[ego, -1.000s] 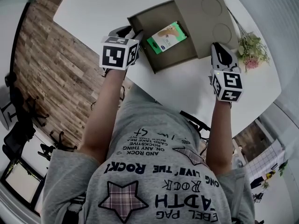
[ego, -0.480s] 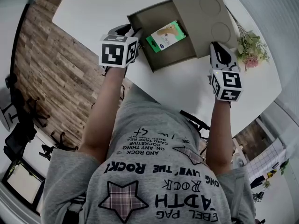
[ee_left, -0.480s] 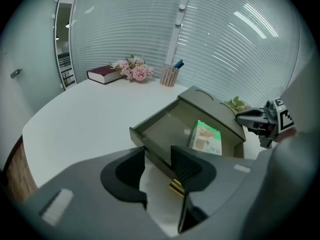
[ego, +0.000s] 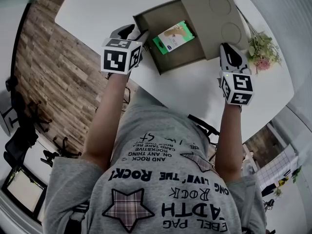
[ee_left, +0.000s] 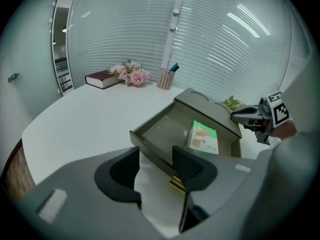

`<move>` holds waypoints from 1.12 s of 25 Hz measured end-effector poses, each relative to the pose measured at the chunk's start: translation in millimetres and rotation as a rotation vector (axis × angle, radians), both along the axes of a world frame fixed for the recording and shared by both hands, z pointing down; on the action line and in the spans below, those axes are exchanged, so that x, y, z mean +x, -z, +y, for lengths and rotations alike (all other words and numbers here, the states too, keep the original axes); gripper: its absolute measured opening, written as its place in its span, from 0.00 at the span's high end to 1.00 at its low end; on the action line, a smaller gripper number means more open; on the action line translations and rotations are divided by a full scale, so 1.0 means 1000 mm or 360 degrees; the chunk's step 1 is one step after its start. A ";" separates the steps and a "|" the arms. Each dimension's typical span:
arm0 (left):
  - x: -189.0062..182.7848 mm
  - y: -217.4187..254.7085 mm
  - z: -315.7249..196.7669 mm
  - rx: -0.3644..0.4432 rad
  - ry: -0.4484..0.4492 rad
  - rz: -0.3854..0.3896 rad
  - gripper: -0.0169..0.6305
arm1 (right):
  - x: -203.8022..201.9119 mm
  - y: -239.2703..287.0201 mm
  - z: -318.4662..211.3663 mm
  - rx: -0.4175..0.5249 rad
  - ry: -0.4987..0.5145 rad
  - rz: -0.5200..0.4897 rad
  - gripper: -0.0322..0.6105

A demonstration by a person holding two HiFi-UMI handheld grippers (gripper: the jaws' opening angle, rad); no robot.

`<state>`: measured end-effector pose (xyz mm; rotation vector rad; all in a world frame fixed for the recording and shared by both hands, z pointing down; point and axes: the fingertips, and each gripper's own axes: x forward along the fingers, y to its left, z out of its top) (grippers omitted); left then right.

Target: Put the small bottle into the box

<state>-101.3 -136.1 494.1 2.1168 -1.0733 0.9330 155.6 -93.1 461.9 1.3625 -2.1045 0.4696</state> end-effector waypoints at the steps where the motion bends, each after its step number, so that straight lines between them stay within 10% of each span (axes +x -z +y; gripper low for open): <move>1: -0.001 0.003 0.002 0.0011 -0.0010 0.0008 0.68 | 0.000 0.000 0.000 0.0000 -0.0001 -0.0001 0.89; 11: -0.007 0.019 0.037 0.0110 -0.0541 0.0110 0.68 | 0.000 0.002 0.000 0.0000 -0.0013 0.0001 0.89; 28: 0.003 -0.020 0.075 0.0064 -0.1062 -0.0235 0.64 | 0.000 0.001 -0.002 -0.0013 -0.0017 0.0004 0.89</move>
